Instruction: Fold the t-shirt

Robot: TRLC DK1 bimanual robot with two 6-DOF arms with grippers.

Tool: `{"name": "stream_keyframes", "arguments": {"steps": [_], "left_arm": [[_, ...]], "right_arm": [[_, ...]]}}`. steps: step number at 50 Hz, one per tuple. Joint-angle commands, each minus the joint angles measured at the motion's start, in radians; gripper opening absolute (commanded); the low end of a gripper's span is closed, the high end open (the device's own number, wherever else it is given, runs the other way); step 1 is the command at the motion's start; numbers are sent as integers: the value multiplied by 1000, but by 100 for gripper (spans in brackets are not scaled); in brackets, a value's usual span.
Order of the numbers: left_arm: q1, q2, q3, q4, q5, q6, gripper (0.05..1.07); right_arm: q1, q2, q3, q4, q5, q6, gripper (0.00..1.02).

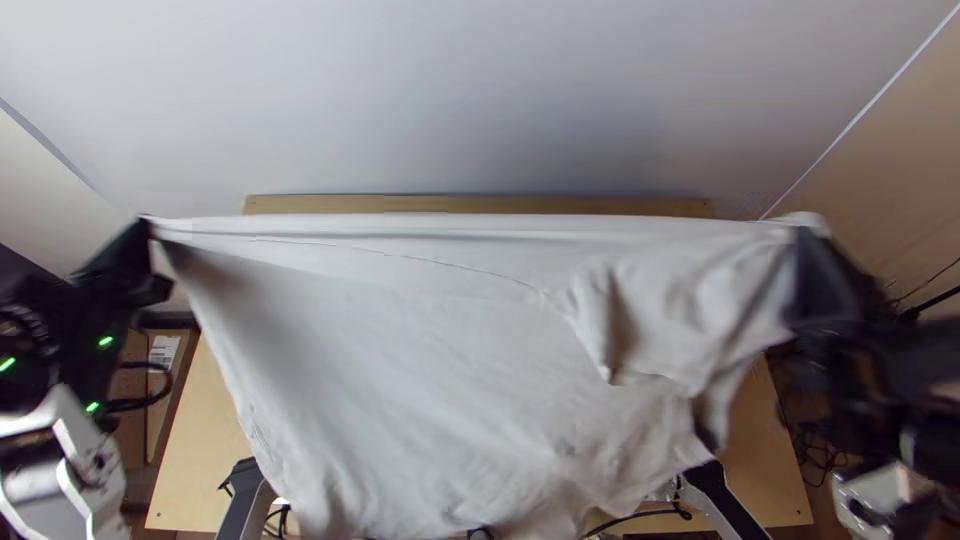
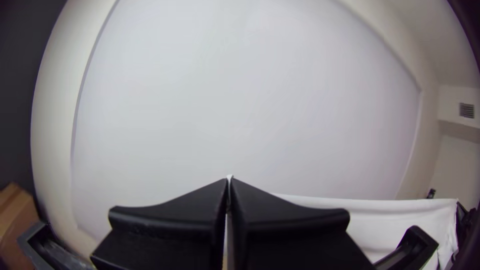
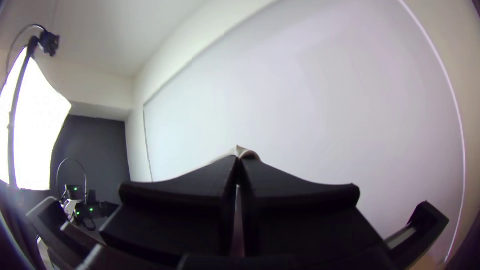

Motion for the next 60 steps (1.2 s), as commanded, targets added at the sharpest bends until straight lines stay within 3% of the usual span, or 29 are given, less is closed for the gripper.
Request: {"name": "stream_keyframes", "arguments": {"steps": [1, 11, 21, 31, 60], "left_arm": [[5, 0, -187, 29, -16, 35, 8], [10, 64, -488, 170, 7, 61, 8], [-12, 282, -588, 348, 7, 69, 8], [-53, 587, -490, 471, -15, 69, 8], [-158, 1236, 38, 511, -96, 51, 8]], "right_arm": [[26, -13, -161, -3, 18, 61, 2], [26, 59, -440, 13, 18, 87, 2], [-37, 319, -500, 91, 19, 85, 2], [-84, 641, -364, 140, 19, 84, 2], [-141, 1334, 127, 146, 90, 65, 2]]}}
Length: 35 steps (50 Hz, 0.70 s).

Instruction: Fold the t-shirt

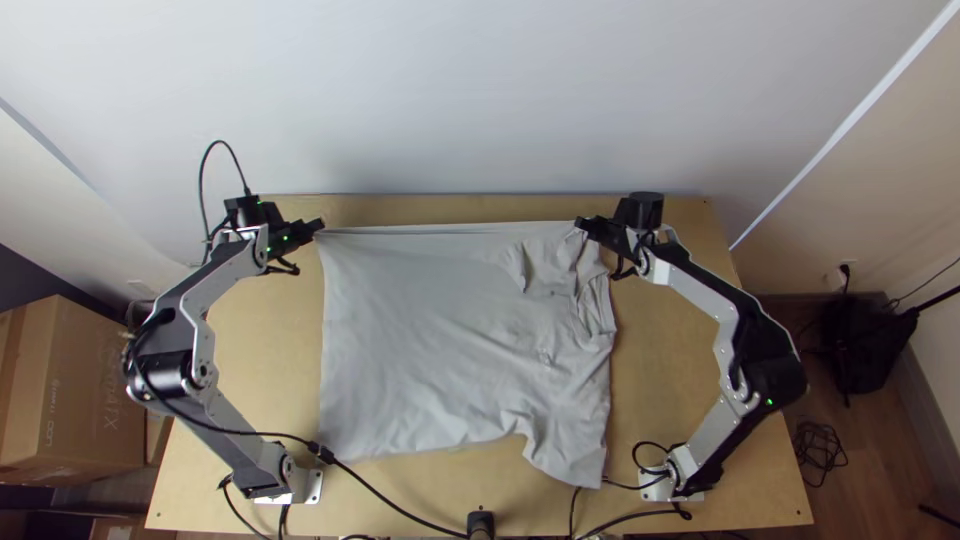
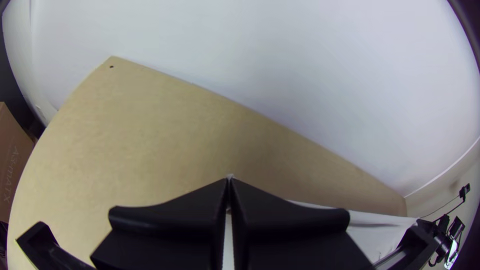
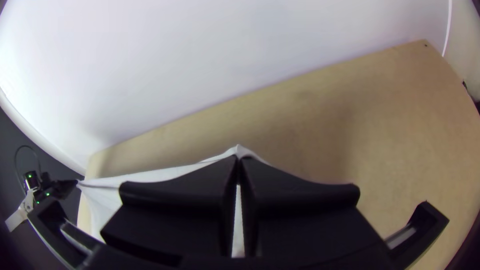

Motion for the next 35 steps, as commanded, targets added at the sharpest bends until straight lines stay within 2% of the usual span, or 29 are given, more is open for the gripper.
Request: {"name": "stream_keyframes", "arguments": {"steps": [1, 14, 15, 17, 19, 20, 22, 23, 24, 31, 35], "left_arm": [[-9, 107, 120, 15, -46, -5, 8], [-47, 305, 374, -16, -113, -31, 8], [-49, 317, 393, -23, -118, -33, 11], [-55, 334, 422, -39, -135, -36, 28], [-59, 340, 442, -51, -133, -36, 53], [-62, 341, 448, -49, -133, -37, 65], [-66, 341, 463, -45, -133, -37, 94], [-66, 341, 472, -52, -130, -39, 105], [-67, 340, 480, -62, -127, -39, 103], [-72, 289, 494, -88, -124, -77, 103], [-64, 256, 494, -125, -104, -109, 103]], "right_arm": [[-25, 105, 86, 22, 35, -3, 2], [-51, 315, 370, -51, 91, -3, 2], [-53, 326, 390, -61, 91, -1, 2], [-56, 344, 423, -76, 89, 3, 5], [-59, 349, 442, -85, 89, 3, 23], [-61, 349, 445, -85, 89, 6, 38], [-62, 347, 448, -90, 89, 15, 74], [-62, 347, 454, -101, 89, 17, 91], [-62, 347, 463, -116, 88, 18, 100], [-71, 315, 480, -166, 89, 20, 99], [-82, 286, 491, -246, 89, 46, 99]]}}
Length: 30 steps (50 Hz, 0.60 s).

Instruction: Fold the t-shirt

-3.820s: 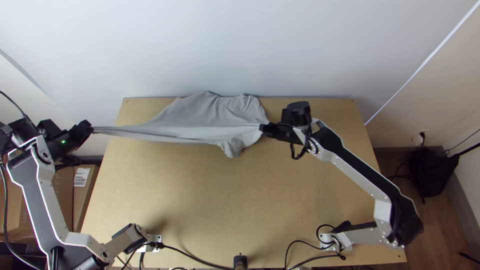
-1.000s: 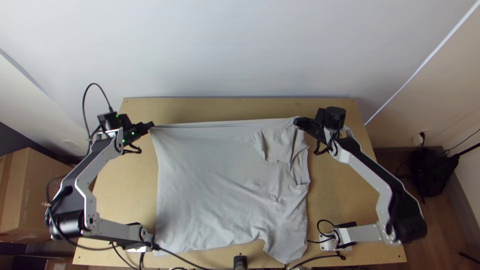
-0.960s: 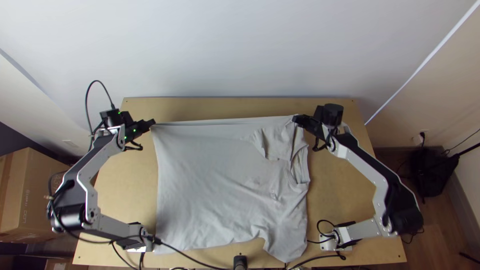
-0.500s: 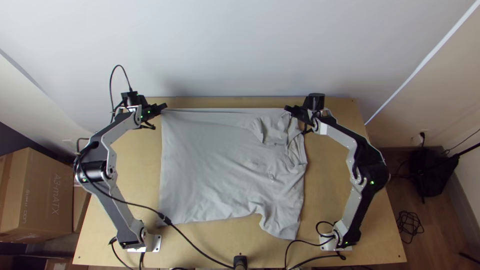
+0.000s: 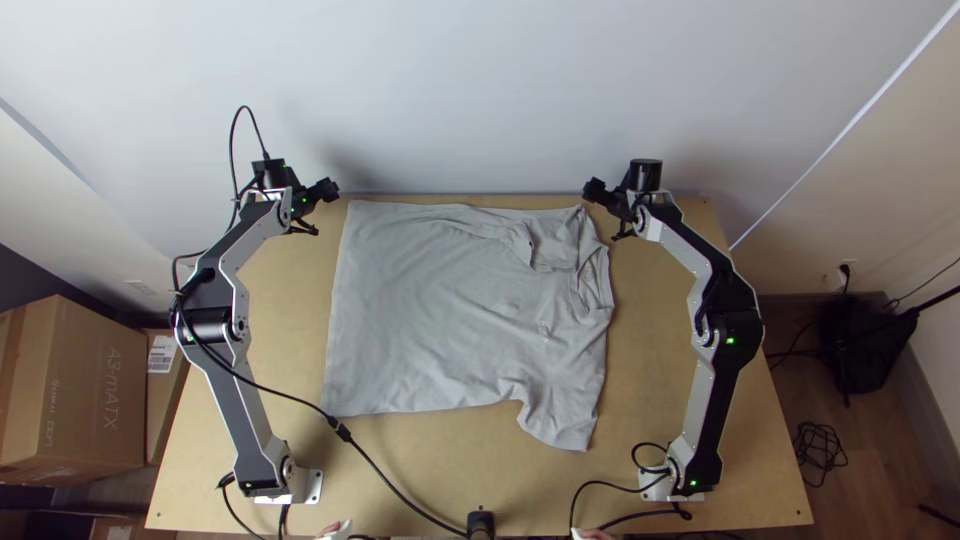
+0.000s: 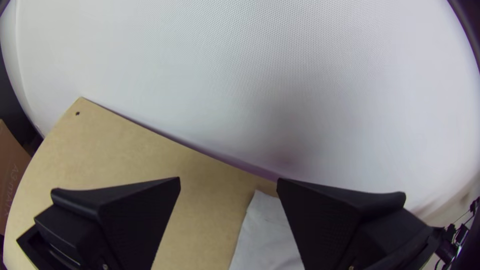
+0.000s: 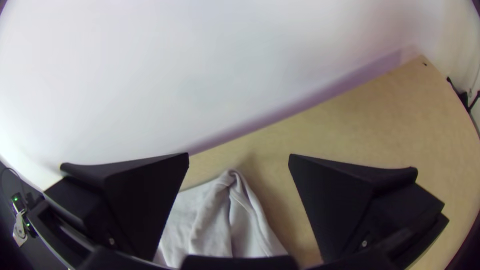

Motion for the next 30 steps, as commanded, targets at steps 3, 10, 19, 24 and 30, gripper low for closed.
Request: {"name": "stream_keyframes", "arguments": {"steps": [3, 10, 19, 24, 30], "left_arm": [[10, -99, 18, -89, 29, -69, 103], [16, -222, -21, -207, 86, -86, 103], [34, -447, -178, -213, 152, -97, 103], [39, -579, -282, -220, 159, -81, 103], [43, -763, -465, -220, 159, -31, 103]], "right_arm": [[-19, -85, 9, -118, 8, 39, 99], [-45, -226, -55, -204, 6, 35, 99], [-114, -365, -55, -457, -47, 25, 99], [-172, -448, -100, -514, -96, 13, 99], [-258, -551, -186, -551, -245, 15, 99]]}}
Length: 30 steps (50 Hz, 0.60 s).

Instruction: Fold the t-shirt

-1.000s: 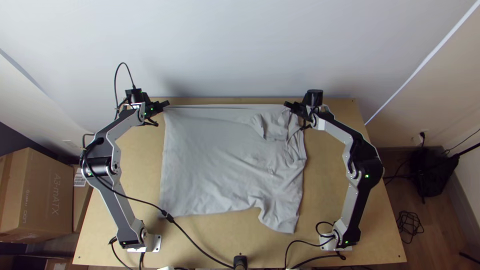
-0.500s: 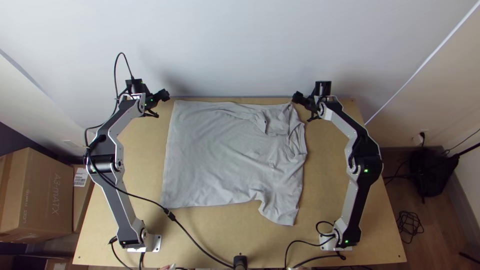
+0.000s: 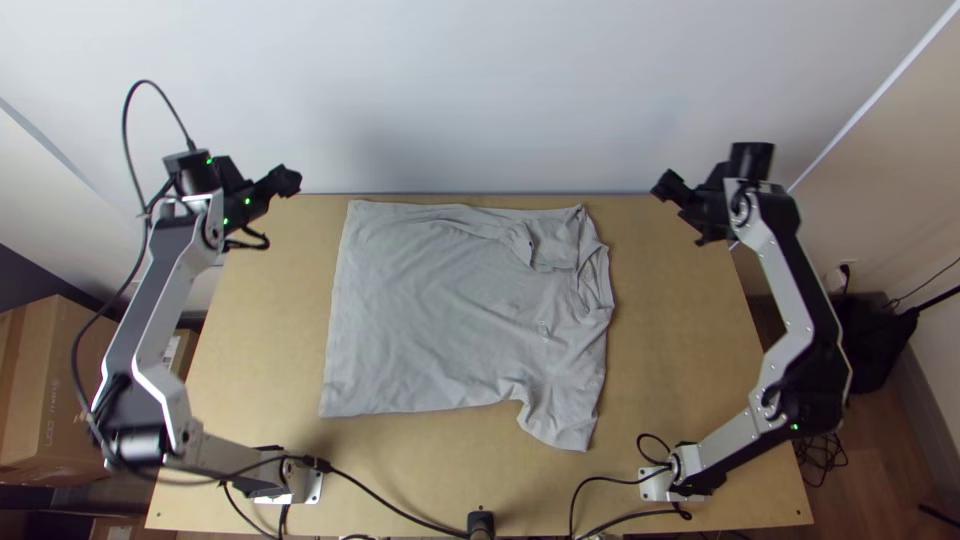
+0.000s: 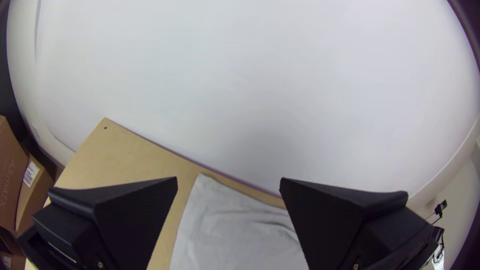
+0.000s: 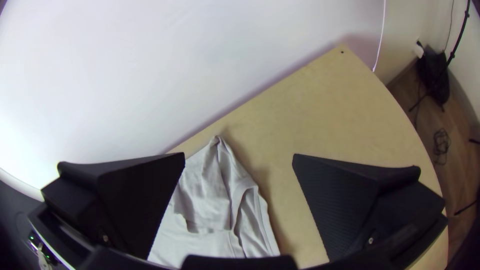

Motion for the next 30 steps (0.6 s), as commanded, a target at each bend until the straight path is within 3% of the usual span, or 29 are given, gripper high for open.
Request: {"name": "stream_keyframes", "arguments": {"steps": [1, 6, 16, 27, 30], "left_arm": [[10, -145, -176, -17, 15, 31, 103], [18, -303, -319, -17, 15, 53, 103], [27, -564, -474, -111, 15, 77, 103], [31, -673, -489, -204, 15, 91, 103], [31, -687, -487, -212, 15, 94, 103]], "right_arm": [[-67, -90, -102, -47, -97, -6, 99], [-110, -181, -171, -128, -161, -41, 99], [-119, -313, -278, -440, -164, -195, 99], [-103, -441, -507, -492, -172, -211, 98], [-90, -460, -566, -493, -175, -222, 91]]}}
